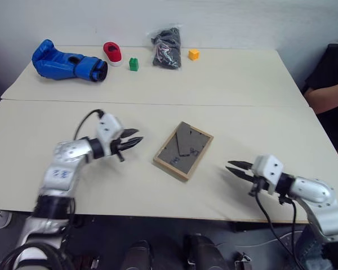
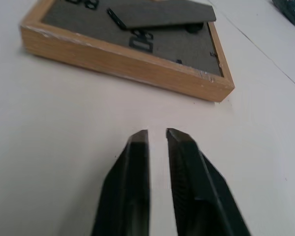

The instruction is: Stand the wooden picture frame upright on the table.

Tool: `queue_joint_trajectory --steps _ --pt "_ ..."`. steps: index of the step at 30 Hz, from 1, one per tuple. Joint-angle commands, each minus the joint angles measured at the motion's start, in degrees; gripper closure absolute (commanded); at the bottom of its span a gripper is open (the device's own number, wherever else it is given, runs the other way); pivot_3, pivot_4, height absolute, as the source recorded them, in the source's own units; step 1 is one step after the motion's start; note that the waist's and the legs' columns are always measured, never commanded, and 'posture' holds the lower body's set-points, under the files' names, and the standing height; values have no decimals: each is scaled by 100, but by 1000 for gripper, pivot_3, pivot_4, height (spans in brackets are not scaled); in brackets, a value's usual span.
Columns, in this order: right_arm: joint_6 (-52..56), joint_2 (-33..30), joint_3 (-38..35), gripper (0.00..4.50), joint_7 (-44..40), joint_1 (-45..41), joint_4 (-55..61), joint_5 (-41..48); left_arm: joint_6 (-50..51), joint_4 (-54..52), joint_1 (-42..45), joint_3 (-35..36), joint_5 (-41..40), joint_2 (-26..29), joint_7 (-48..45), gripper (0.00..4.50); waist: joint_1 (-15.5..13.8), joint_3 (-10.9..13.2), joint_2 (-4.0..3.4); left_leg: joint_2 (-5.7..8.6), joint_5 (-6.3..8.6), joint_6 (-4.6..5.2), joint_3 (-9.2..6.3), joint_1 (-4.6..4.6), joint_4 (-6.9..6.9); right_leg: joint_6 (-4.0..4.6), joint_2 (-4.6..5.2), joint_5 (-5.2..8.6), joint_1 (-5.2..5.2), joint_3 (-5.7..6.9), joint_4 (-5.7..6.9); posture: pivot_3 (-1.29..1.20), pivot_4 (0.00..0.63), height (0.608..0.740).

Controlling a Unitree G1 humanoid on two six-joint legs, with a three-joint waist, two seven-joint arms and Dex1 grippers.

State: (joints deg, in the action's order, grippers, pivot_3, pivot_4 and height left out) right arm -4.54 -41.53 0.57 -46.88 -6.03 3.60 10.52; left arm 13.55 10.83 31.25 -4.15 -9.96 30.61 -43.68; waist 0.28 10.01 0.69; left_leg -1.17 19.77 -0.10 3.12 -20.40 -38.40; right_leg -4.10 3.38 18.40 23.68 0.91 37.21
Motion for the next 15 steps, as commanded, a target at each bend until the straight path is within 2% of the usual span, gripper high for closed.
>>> queue_joint_trajectory --steps 1,7,15 --pt "447 271 177 4500 509 -382 -112 -449 -323 686 437 -271 528 -267 361 4401 -2 1 2 -1 0 0 2 0 -2 0 -1 0 2 -3 4 0 150 740" --pt "847 920 645 4500 787 -987 -225 -838 -263 1096 610 -581 779 -780 404 4458 -5 2 3 -5 2 3 0 -9 -37 0 0 0 3 -2 22 0 150 740" --pt "891 1382 1111 4500 672 -1425 -293 -1100 221 -7 -101 -648 496 -577 -223 4458 22 1 2 -9 3 2 -1 -11 -43 0 0 0 5 -3 26 0 150 740"
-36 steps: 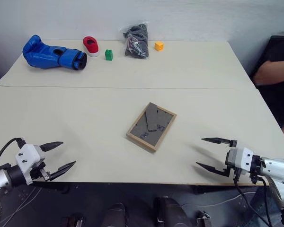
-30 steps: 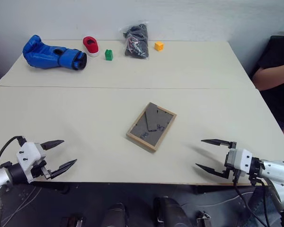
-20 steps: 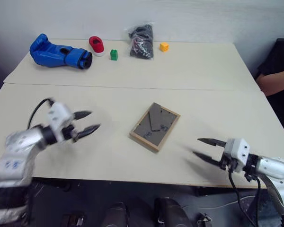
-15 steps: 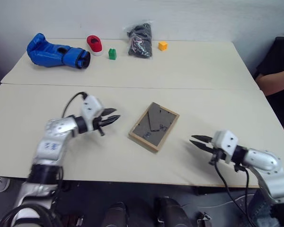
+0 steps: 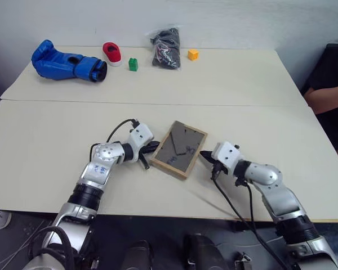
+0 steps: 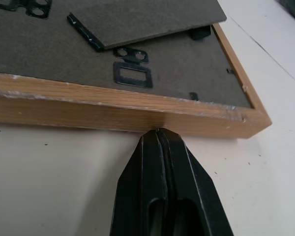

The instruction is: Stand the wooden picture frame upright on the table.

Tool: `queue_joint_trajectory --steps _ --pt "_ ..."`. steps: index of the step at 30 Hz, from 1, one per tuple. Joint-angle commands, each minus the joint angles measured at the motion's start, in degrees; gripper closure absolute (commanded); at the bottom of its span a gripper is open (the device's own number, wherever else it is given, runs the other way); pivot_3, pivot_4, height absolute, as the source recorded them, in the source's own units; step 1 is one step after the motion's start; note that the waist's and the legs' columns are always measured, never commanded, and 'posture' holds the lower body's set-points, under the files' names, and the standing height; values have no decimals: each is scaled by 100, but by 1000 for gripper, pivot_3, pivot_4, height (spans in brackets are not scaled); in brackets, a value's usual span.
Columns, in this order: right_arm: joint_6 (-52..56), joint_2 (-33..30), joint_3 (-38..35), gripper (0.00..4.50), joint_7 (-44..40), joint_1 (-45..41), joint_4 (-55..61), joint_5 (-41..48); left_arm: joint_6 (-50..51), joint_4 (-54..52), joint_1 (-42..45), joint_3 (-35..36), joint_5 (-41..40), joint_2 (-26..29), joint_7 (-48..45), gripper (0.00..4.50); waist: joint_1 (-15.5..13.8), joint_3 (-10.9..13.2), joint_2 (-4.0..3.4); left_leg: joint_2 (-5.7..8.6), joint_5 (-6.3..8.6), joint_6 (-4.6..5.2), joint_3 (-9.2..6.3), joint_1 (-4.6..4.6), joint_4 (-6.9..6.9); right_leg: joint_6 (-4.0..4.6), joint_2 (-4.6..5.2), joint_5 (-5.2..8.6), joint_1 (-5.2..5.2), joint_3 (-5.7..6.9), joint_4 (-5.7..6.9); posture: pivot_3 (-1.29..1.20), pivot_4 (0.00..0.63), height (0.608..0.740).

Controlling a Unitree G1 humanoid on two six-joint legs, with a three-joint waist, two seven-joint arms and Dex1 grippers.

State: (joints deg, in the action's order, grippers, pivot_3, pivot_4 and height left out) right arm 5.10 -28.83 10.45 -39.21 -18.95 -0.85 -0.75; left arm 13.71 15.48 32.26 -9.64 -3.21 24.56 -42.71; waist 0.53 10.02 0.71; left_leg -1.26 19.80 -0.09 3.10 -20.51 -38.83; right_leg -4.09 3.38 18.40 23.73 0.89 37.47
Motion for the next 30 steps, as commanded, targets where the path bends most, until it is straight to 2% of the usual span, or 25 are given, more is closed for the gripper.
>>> queue_joint_trajectory --steps 1,5,9,14,18,24,30 --pt "-93 123 155 4500 -134 -164 148 11 230 -725 -406 -85 -242 159 -468 4458 2 0 0 0 0 0 -2 0 -1 0 0 0 -1 2 0 0 150 740" --pt "-139 79 260 4500 -330 -210 198 -28 460 -1679 -1109 159 -657 509 -816 4458 70 -1 -1 -2 3 1 -3 0 1 0 1 0 -1 0 -2 0 150 740" --pt "72 -86 302 4500 -595 35 530 53 884 -2706 -2015 607 -853 943 -687 4458 105 -1 -1 -4 5 3 -11 -1 5 1 4 1 -3 2 -4 0 150 740" --pt "34 -270 121 4500 -648 231 469 32 1175 -2753 -2343 1039 -928 1042 -334 4458 94 -1 -1 -1 8 7 -15 3 2 2 9 1 -10 4 -5 0 150 740" --pt "10 -397 79 4500 -730 242 468 96 1056 -2559 -2308 1079 -946 1099 -387 4458 98 -1 -1 0 10 11 -19 3 3 2 9 1 -12 6 -8 0 150 740" --pt "424 -388 359 4500 -1134 305 949 325 1080 -2170 -1691 681 -882 676 -279 4458 85 0 -1 1 10 11 -20 1 1 1 10 1 -13 9 -8 0 150 740" --pt "675 -311 414 4500 -1000 386 1203 228 1283 -1975 -1326 417 -797 460 -196 4458 112 0 0 0 10 10 -19 -1 1 1 6 1 -10 9 -7 0 150 740"
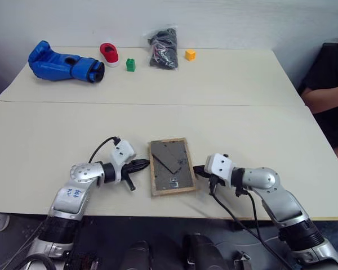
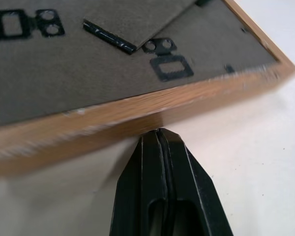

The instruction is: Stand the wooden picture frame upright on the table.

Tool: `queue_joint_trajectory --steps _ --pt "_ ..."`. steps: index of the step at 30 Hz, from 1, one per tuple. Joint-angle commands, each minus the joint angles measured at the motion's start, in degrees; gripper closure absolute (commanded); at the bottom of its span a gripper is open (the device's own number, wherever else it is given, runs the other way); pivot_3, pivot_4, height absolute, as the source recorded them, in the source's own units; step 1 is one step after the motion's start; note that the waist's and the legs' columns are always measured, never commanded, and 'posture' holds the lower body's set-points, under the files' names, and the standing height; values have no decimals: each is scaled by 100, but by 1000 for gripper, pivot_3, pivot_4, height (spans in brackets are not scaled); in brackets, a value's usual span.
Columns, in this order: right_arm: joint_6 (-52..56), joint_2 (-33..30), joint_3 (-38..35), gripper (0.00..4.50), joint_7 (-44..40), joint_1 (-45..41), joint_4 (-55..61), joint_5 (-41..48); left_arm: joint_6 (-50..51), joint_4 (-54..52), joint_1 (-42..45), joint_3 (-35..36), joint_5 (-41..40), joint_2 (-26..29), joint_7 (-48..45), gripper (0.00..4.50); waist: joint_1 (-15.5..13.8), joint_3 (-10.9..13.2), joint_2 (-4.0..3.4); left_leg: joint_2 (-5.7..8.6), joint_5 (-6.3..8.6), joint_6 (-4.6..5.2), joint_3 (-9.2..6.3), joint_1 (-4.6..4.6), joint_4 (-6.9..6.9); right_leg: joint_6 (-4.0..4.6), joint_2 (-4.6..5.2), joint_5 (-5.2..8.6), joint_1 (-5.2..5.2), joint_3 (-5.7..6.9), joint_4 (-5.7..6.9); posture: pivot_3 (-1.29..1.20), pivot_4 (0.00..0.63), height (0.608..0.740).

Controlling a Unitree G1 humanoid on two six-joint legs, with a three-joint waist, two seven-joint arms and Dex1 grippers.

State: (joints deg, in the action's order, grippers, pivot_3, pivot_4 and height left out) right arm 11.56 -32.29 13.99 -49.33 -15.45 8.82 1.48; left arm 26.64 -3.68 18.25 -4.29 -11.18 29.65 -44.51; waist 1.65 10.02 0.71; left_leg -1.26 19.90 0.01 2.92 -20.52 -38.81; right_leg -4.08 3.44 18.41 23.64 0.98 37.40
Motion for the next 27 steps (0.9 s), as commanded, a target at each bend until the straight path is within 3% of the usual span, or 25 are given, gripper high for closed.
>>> queue_joint_trajectory --steps 1,8,13,15,18,20,22,27 --pt "29 24 45 4500 45 51 228 -22 -17 -50 89 -116 -4 -57 -11 4458 -4 0 0 0 -1 -1 1 0 0 0 0 0 1 0 1 0 150 740" --pt "75 -58 -88 4500 107 93 220 -53 64 -131 -80 93 -94 108 -27 4458 -5 0 0 0 -1 -2 -1 1 -2 0 1 0 0 0 0 0 150 740" --pt "43 -422 -329 4500 -94 236 315 49 927 -488 -421 870 -810 568 -201 4458 -7 0 0 -2 -1 -2 -2 1 0 0 2 0 0 0 -2 0 150 740" --pt "-125 -721 -447 4500 -265 309 243 62 2085 -594 -432 1353 -1594 892 -450 4078 -13 2 3 -1 0 -1 -5 1 -1 0 3 0 -2 0 -3 0 150 740" --pt "-422 -1062 -525 4500 -494 311 124 80 4902 -571 -159 1444 -2754 1849 -981 3267 -15 5 9 0 3 3 -14 -2 -2 1 5 1 -4 4 -8 0 150 740" --pt "-524 -1105 -483 4500 -535 257 102 92 6064 -349 174 1635 -3246 1871 -977 2679 -21 5 8 4 5 6 -22 0 0 1 7 1 -12 5 -16 0 150 740" --pt "-584 -1033 -389 4500 -543 151 67 51 6525 202 526 1411 -3989 1911 -785 2035 -31 5 7 12 5 8 -33 0 -6 1 11 2 -18 5 -36 0 150 740" --pt "-595 -768 -149 4500 -484 -9 56 -58 6586 1150 1174 1235 -4517 1222 835 511 -15 5 9 12 2 3 -34 -3 -6 -1 9 2 -13 4 -26 0 150 740"
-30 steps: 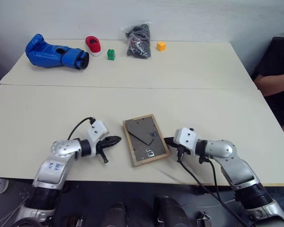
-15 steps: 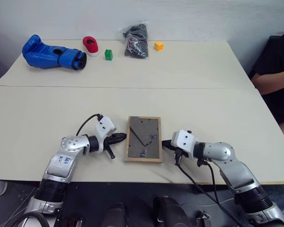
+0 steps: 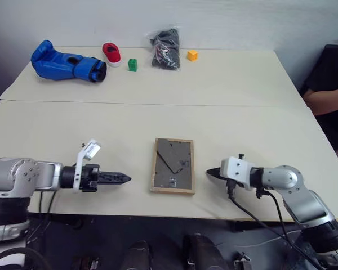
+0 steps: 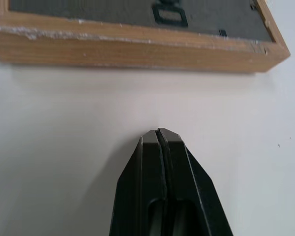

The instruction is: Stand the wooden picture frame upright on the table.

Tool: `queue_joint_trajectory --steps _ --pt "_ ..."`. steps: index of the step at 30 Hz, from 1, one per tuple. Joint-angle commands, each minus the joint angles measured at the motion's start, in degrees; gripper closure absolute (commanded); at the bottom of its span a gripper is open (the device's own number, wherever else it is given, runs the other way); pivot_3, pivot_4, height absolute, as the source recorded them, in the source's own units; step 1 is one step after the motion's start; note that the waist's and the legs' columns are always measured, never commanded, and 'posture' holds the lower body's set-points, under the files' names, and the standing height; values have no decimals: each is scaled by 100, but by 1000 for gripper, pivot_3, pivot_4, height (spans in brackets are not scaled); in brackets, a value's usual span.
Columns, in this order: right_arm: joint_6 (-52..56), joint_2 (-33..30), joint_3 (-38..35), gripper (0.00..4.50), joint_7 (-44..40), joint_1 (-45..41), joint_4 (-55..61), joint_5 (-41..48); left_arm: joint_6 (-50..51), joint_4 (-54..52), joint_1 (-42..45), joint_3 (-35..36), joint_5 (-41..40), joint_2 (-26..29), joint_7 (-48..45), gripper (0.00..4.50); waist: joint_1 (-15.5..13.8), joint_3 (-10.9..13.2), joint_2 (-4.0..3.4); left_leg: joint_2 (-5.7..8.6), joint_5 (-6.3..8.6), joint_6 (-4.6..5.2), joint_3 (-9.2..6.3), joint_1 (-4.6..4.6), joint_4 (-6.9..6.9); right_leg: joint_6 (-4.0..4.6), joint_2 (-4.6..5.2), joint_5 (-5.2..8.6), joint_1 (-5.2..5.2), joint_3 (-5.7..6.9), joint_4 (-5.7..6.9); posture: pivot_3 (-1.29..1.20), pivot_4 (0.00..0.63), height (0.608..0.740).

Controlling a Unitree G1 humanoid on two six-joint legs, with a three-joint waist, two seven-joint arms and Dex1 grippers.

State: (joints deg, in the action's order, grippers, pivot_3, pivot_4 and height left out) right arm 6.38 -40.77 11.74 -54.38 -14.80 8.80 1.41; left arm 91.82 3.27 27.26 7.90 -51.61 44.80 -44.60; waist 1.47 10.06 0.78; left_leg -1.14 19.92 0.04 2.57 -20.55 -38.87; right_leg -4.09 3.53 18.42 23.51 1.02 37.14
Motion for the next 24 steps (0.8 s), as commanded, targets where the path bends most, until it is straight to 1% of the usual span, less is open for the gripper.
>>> queue_joint_trajectory --steps 1,2,4,7,9,13,18,20,22,24 --pt "-96 122 132 4500 34 -99 35 -92 68 571 366 2 -635 -444 1115 212 2 0 1 1 0 -1 0 -4 -3 0 0 0 8 0 26 0 150 740" --pt "-124 181 204 4500 47 -139 -4 -140 68 526 426 -114 -675 -595 1316 21 1 -1 0 0 0 -1 -1 -7 -7 -1 0 0 9 0 26 0 150 740" --pt "-137 280 304 4500 65 -205 -60 -214 68 617 529 -211 -881 -842 1809 21 -14 -2 -1 3 -1 -1 -2 -4 -14 -1 3 0 4 -1 28 0 150 740" --pt "-66 440 419 4500 95 -288 -28 -272 68 739 632 -477 -1470 -1012 2399 21 -44 -3 -2 8 -1 -2 -7 -1 -19 -1 7 0 0 0 28 0 150 740" --pt "22 526 467 4500 124 -308 41 -286 68 835 693 -611 -1893 -1026 2819 21 -63 -4 -2 9 -1 -2 -11 1 -19 -1 8 0 -1 0 28 0 150 740" --pt "193 655 545 4500 198 -259 173 -384 68 1090 732 -753 -3000 -997 3657 21 -73 -5 -2 11 -1 -4 -13 2 -19 -1 9 0 -1 0 28 0 150 740" --pt "443 780 594 4500 371 -152 298 -485 68 1413 651 -679 -4116 -1146 4706 21 -73 -5 -2 11 -1 -7 -15 4 -19 -1 10 0 -1 1 26 0 150 740" --pt "514 832 605 4500 441 -129 334 -528 -31 1548 614 -646 -4507 -1214 5100 21 -73 -5 -2 11 -2 -8 -15 4 -20 -1 9 0 -2 2 26 0 150 740" --pt "632 871 626 4500 504 -103 388 -574 -364 1595 521 -726 -5091 -1246 5643 21 -73 -5 -2 11 -2 -9 -15 6 -20 -1 10 0 -2 2 26 0 150 740" --pt "717 885 637 4500 544 -79 433 -581 -609 1479 429 -889 -5560 -1181 6026 405 -73 -5 -1 11 -2 -10 -15 9 -21 -1 10 1 -4 2 21 0 150 740"
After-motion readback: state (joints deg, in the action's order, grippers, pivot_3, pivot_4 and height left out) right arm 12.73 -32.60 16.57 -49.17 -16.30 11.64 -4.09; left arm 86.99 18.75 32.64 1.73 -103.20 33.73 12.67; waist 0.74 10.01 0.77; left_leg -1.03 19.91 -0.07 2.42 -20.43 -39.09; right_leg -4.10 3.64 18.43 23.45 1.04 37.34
